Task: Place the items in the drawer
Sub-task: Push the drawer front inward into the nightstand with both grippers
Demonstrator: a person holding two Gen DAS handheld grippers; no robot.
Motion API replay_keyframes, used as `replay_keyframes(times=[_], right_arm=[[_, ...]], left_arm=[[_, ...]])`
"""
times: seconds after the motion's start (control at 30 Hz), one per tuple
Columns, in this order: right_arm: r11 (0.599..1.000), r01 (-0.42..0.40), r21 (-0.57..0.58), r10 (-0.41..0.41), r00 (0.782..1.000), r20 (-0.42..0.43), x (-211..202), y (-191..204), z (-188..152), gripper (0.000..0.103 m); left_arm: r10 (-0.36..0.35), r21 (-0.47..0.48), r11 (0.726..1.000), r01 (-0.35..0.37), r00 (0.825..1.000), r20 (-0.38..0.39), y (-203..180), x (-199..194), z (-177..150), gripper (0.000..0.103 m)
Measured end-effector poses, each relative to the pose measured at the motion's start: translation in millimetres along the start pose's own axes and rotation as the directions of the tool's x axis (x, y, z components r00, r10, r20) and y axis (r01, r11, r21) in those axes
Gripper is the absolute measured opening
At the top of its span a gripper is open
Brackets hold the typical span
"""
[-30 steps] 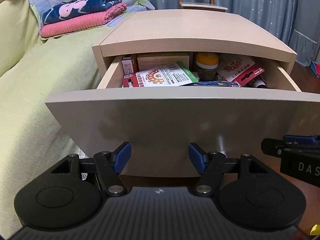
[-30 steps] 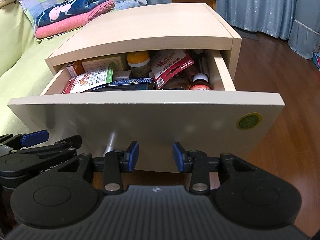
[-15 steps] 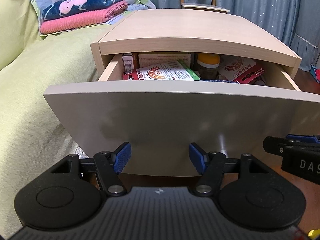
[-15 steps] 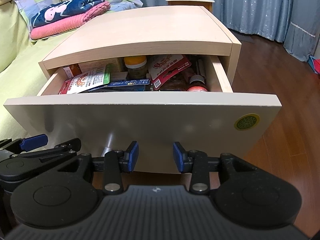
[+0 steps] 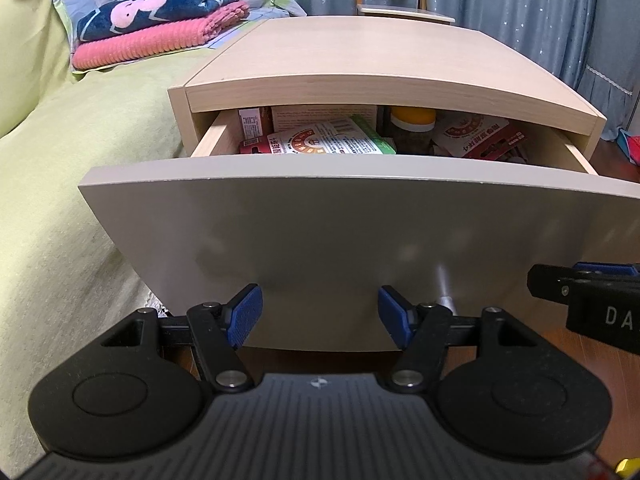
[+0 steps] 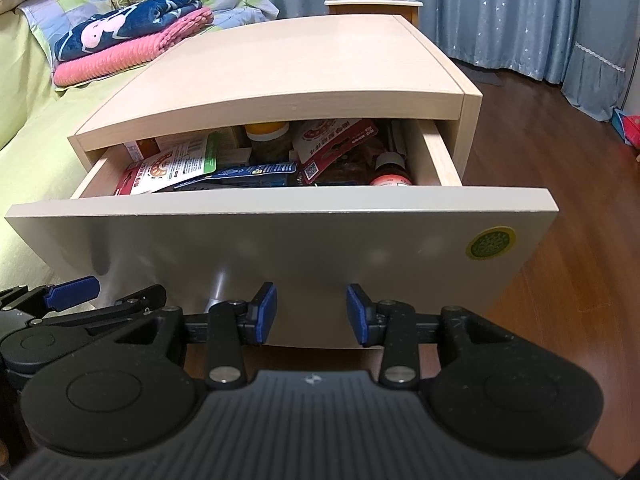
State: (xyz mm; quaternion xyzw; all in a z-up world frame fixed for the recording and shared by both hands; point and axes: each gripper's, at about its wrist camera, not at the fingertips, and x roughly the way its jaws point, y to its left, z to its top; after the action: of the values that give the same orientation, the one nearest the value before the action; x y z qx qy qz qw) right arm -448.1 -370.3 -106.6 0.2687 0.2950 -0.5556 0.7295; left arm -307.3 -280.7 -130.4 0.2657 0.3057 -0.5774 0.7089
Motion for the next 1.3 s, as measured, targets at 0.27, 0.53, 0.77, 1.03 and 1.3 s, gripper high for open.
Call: replay_keyframes(times=[0.27,0.53,0.77,1.03,1.3], right_arm=[[1.000,0.015,-0.006,-0.015,1.000,0.019,-2,0,-1,0.034],[0.999,0.030,-0.015,-0.029,0.999,0.028,-2,0,-2,0.035],[0.999,0.037,-0.026,-0.037,0.999,0.032,-2,2,-2,0.036],[0.998,0.051,-0.028,-0.050,0.998,0.040,0,1,0,0.037],[0.998,0.058,-0.032,-0.057,0.997,0.045,3,2,0,0.038]], left_arm=[[0.002,0.001,1.000,-0.002,1.000,0.010,0,3,0,0.067],[0.009,0.008,1.000,-0.009,1.000,0.017,-3,5,1,0.067],[0.004,0.000,1.000,-0.004,1.000,0.015,-2,7,3,0.067],[0.007,-0.005,1.000,-0.007,1.000,0.017,-3,11,7,0.067],[0.007,-0.011,1.000,-0.007,1.000,0.020,-3,15,11,0.067]])
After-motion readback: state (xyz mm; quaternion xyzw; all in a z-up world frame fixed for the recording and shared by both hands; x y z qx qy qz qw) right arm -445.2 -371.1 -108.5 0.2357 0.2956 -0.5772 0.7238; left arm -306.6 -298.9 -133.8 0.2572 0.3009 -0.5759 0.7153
